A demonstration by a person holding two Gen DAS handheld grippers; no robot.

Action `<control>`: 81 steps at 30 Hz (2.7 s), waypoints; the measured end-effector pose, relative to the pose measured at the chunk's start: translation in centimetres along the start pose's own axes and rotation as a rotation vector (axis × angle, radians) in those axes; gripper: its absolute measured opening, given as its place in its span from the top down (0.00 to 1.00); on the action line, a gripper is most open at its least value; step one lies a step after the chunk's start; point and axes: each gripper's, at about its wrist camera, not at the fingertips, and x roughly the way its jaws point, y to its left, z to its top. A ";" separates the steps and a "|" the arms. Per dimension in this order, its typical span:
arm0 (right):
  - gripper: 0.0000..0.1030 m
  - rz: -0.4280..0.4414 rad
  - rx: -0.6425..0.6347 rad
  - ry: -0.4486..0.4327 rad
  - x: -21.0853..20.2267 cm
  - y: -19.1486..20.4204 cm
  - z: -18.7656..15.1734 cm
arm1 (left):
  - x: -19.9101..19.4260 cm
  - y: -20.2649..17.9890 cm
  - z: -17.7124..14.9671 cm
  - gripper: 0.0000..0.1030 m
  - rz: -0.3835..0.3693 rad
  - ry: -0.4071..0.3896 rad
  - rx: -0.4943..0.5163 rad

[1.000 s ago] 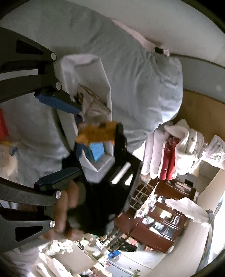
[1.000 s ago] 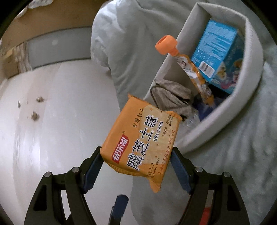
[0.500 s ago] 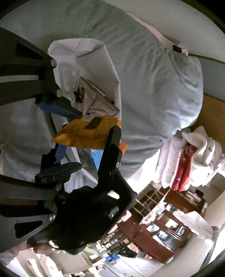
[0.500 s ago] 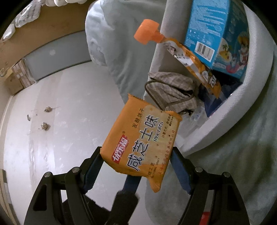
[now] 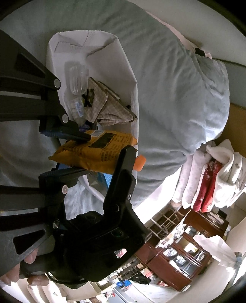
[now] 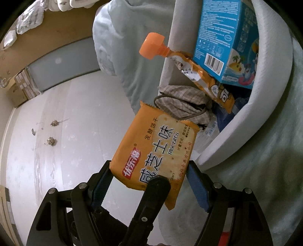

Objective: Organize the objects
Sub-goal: 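Carry the cracker packet over the white basket with the right gripper, then open the right gripper while the left gripper closes on the cracker packet, then lower the cracker packet into the basket and open the left gripper, then grasp the clear zip bag with yellow zipper with the right gripper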

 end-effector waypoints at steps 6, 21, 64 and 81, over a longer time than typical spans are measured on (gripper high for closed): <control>0.24 0.019 -0.008 0.027 -0.8 -0.4 -0.2 | -0.6 1.0 0.5 0.81 0.025 0.002 -0.100; 0.24 -0.092 -0.267 -0.099 -3.8 3.9 -1.9 | -2.0 11.1 -1.7 0.81 0.012 0.001 -0.968; 0.24 -0.671 -0.546 0.193 -6.0 0.0 -11.6 | -6.4 3.7 -9.1 0.47 0.277 0.160 -0.270; 0.27 -0.727 -0.407 0.286 -4.1 -4.2 -13.1 | -4.5 1.6 -12.7 0.47 0.219 0.189 -0.169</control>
